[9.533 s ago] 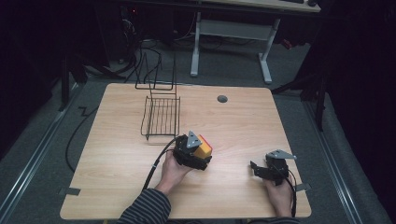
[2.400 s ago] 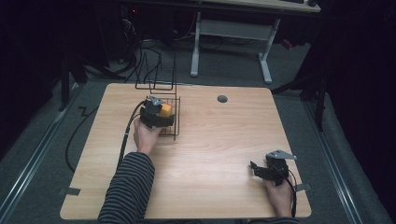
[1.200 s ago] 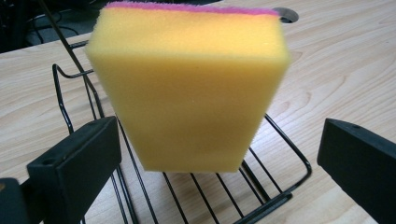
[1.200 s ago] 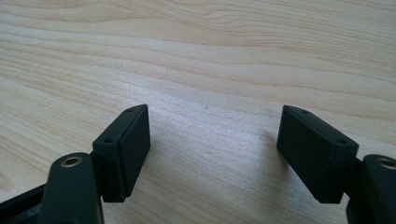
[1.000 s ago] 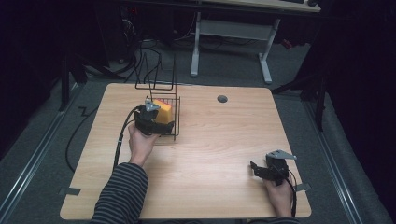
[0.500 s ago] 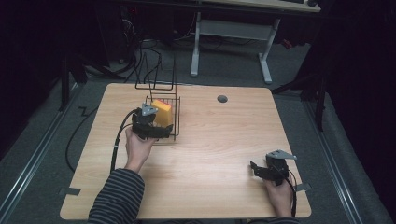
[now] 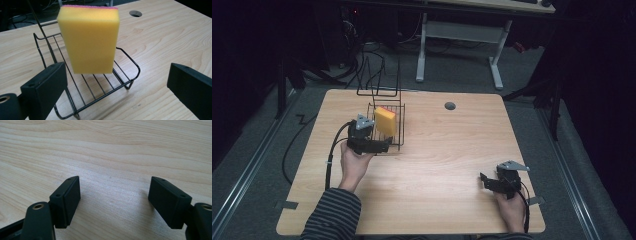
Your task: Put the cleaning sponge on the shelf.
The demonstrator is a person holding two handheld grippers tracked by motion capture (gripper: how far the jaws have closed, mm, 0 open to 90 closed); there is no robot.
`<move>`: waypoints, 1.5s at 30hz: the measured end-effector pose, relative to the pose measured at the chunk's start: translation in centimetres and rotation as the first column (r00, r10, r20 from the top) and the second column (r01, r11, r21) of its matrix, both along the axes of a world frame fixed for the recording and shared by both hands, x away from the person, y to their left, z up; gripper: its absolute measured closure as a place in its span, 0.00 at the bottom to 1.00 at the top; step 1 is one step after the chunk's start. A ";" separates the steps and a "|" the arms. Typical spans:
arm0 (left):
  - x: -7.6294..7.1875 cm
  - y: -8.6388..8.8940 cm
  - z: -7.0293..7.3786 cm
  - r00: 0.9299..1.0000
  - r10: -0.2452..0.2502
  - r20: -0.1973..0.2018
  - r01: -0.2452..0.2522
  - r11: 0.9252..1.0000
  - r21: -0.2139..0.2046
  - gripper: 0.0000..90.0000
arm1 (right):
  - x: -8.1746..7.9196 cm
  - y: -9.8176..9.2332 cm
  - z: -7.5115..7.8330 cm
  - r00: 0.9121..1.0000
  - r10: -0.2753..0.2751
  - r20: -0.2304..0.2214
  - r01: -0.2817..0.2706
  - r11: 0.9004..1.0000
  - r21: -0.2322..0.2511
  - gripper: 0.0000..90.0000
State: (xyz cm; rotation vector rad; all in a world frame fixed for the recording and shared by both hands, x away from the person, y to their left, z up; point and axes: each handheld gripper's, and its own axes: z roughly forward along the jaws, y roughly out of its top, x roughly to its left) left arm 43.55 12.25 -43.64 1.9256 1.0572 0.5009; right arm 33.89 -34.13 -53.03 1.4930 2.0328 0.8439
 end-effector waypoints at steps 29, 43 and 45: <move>-3.9 3.3 -1.6 0.999 0.037 0.001 -0.037 0.999 -0.033 0.07 | 0.0 0.0 0.0 1.000 -0.002 0.000 0.002 1.000 0.000 0.29; -5.2 5.0 -3.0 0.998 0.063 -0.025 -0.064 0.996 -0.066 0.08 | 0.0 0.0 0.0 1.000 -0.002 0.000 0.002 1.000 0.001 0.29; -5.3 5.3 -3.4 0.997 0.069 -0.035 -0.071 0.995 -0.072 0.08 | 0.0 0.0 0.0 1.000 -0.002 -0.001 0.002 1.000 0.001 0.29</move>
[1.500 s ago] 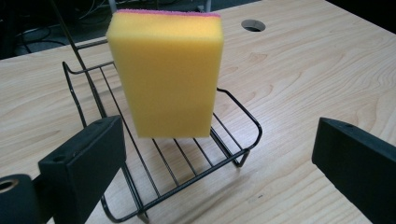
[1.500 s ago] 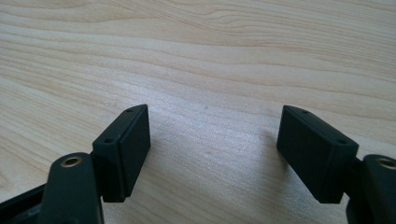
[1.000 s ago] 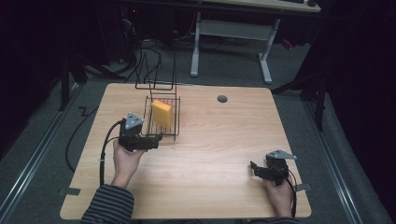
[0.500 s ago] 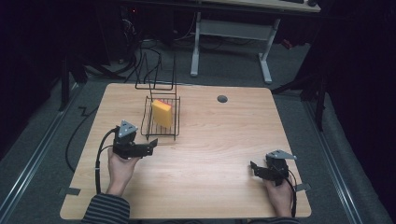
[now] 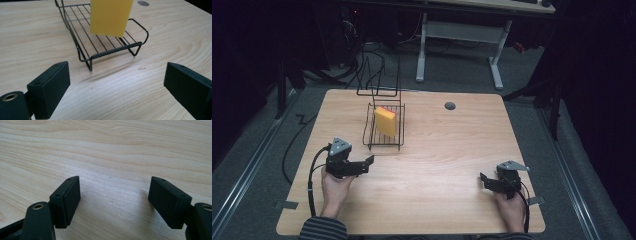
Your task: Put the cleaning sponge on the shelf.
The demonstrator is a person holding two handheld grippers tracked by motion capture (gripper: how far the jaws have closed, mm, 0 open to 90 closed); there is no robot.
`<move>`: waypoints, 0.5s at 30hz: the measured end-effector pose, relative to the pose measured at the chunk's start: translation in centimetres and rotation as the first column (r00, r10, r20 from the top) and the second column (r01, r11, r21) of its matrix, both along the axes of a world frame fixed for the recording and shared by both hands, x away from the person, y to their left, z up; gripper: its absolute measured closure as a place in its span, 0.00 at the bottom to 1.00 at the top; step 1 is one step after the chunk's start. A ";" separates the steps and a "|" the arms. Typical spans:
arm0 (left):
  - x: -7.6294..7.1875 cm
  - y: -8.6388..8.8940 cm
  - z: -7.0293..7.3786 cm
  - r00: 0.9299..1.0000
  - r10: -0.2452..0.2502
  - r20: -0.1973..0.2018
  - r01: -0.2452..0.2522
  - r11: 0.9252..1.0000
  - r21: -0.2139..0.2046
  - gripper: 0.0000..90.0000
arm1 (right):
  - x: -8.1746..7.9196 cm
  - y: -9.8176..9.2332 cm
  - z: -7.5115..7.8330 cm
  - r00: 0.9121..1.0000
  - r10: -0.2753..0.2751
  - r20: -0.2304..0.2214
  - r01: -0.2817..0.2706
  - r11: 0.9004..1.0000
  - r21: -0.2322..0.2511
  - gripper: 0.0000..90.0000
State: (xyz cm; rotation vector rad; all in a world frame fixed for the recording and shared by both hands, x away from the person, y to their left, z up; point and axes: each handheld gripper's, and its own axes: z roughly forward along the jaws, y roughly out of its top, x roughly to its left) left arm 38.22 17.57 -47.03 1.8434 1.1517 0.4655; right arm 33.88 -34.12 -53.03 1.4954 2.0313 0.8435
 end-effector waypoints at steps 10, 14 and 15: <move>-0.6 0.9 -2.2 0.998 0.001 -0.059 -0.001 1.000 0.003 0.10 | 0.0 0.0 0.0 1.000 0.000 0.000 0.000 1.000 0.000 0.29; -0.7 1.1 -2.7 0.997 0.006 -0.071 -0.006 1.000 0.000 0.10 | 0.0 0.0 0.0 1.000 0.000 0.000 0.000 1.000 0.000 0.29; -0.7 1.1 -2.8 0.997 0.006 -0.073 -0.006 1.000 0.002 0.10 | 0.0 0.0 0.0 1.000 0.000 0.000 0.000 1.000 0.000 0.29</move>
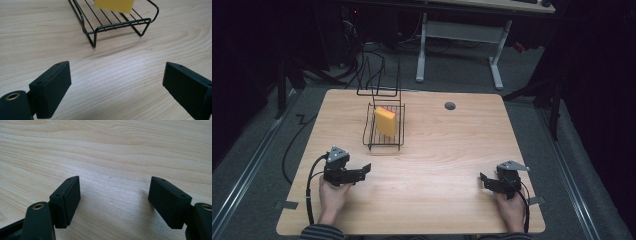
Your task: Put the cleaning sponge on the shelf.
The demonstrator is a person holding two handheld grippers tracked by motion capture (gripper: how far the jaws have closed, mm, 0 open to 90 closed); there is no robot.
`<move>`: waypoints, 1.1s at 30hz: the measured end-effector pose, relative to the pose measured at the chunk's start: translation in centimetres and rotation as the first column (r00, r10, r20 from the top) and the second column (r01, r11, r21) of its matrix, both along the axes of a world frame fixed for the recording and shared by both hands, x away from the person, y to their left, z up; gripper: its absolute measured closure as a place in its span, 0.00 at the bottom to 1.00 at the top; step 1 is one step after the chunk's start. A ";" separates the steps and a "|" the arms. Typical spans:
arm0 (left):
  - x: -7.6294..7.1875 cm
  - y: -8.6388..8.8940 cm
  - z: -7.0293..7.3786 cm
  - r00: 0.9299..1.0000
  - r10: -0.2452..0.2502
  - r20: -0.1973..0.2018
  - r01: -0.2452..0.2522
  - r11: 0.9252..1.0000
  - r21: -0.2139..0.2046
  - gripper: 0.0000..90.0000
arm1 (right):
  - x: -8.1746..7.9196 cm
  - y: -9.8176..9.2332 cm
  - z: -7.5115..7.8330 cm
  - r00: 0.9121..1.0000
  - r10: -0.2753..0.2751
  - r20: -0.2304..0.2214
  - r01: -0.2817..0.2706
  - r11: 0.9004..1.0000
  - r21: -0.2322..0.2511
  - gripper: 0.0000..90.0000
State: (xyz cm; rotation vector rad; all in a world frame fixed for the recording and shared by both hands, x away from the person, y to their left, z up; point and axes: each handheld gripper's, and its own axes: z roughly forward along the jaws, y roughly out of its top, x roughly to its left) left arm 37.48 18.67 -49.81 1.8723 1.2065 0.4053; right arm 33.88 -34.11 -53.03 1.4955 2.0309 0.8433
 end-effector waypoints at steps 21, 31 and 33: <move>-0.9 -0.1 -3.9 0.997 0.066 -0.029 -0.058 0.977 0.206 0.11 | 0.0 0.0 0.0 1.000 -0.001 0.000 0.001 1.000 0.000 0.29; -0.8 0.1 -4.0 0.997 0.062 -0.038 -0.053 0.979 0.195 0.12 | 0.1 0.1 0.0 1.000 -0.005 -0.002 0.005 1.000 0.001 0.29; -0.8 0.1 -4.0 0.997 0.061 -0.038 -0.052 0.980 0.194 0.12 | 0.1 0.1 0.0 1.000 -0.008 0.002 0.008 1.000 0.002 0.30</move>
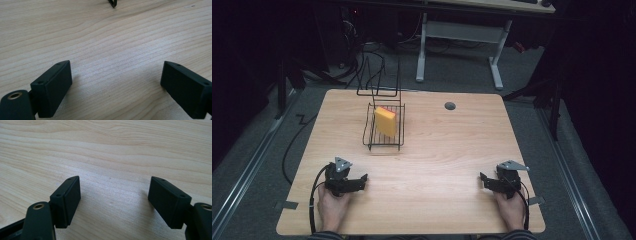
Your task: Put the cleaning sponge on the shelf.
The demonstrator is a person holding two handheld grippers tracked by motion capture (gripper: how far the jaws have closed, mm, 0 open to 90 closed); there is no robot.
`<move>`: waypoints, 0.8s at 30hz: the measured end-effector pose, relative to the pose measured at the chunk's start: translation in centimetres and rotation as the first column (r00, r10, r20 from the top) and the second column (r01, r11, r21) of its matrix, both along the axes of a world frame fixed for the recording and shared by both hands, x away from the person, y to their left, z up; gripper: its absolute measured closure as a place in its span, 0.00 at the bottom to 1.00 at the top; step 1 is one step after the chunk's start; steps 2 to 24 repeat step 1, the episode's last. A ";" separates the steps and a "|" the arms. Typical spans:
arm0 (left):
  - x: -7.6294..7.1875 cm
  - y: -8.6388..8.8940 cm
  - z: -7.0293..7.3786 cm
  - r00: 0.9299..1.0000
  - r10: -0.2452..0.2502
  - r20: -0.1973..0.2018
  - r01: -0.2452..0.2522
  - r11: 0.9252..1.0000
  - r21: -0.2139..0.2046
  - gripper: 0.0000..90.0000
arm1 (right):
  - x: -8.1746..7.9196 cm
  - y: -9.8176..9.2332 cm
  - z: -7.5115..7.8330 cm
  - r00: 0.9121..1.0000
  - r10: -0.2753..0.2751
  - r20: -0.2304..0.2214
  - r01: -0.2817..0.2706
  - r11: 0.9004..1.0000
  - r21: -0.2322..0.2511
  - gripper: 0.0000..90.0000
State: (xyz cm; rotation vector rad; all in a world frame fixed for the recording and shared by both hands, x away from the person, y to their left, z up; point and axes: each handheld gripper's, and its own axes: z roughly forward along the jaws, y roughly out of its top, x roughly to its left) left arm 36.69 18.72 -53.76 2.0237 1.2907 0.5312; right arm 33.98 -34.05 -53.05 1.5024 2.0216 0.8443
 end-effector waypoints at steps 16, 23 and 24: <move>0.0 0.0 0.0 1.000 0.000 0.000 0.000 1.000 0.000 0.12 | 0.0 0.0 0.0 1.000 0.000 0.000 0.000 1.000 0.000 0.30; 0.0 0.0 0.0 1.000 0.000 0.000 0.000 1.000 0.000 0.12 | 0.0 0.0 0.0 1.000 0.000 0.000 0.000 1.000 0.000 0.30; 0.0 0.0 0.0 1.000 0.000 0.000 0.000 1.000 0.000 0.12 | 0.0 0.0 0.0 1.000 0.000 0.000 0.000 1.000 0.000 0.30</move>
